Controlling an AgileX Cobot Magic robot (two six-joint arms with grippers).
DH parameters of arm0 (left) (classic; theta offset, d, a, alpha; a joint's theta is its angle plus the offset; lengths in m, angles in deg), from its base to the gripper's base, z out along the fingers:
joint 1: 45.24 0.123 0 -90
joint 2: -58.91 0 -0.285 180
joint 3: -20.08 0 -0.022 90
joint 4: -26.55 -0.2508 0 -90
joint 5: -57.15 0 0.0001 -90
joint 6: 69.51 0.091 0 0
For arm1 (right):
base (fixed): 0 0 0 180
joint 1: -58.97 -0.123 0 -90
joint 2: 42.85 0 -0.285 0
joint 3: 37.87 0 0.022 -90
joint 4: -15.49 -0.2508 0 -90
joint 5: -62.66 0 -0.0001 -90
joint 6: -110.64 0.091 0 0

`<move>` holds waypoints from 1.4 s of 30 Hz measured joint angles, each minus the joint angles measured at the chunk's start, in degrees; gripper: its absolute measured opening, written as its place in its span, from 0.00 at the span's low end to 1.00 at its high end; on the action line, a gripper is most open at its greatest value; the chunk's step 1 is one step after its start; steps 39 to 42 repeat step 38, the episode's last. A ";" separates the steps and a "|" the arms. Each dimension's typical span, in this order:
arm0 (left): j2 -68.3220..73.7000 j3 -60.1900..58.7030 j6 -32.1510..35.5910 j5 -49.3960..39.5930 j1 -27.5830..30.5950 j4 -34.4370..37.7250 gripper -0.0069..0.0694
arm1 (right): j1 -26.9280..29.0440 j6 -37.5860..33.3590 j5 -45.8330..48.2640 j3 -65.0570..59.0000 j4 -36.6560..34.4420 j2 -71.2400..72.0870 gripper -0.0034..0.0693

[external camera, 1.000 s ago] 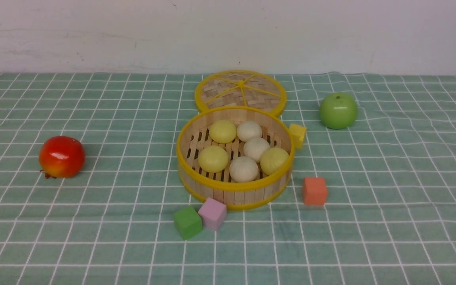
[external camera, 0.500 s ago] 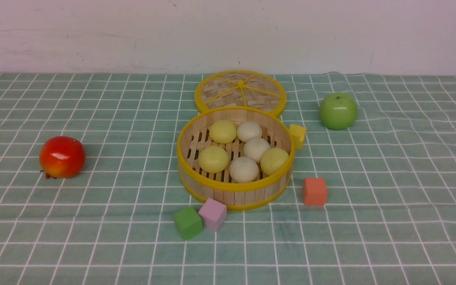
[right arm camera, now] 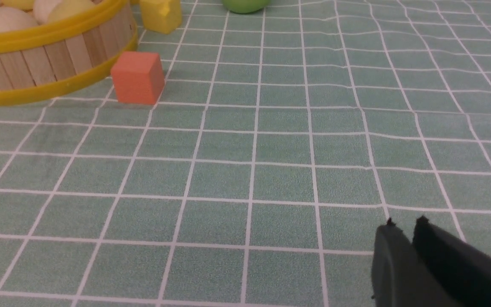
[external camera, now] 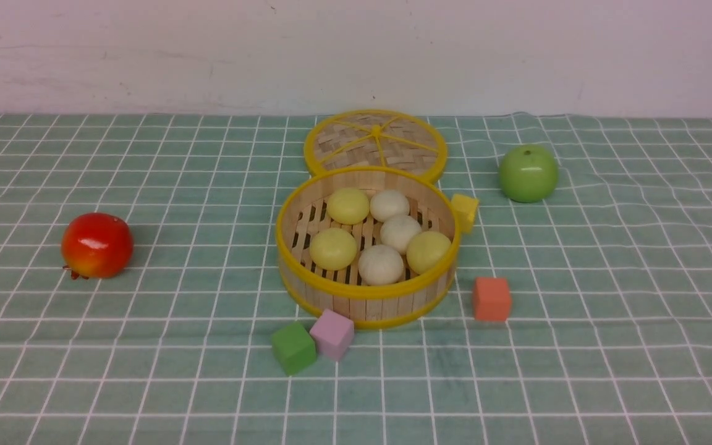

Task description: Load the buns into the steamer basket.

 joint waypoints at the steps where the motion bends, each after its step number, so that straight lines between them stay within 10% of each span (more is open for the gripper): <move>1: 0.00 0.00 0.00 0.00 0.00 0.00 0.40 | 0.00 0.00 0.00 0.00 0.00 0.00 0.15; 42: 0.00 0.00 0.00 0.00 0.00 0.00 0.40 | 0.00 0.00 0.00 0.00 0.00 0.00 0.21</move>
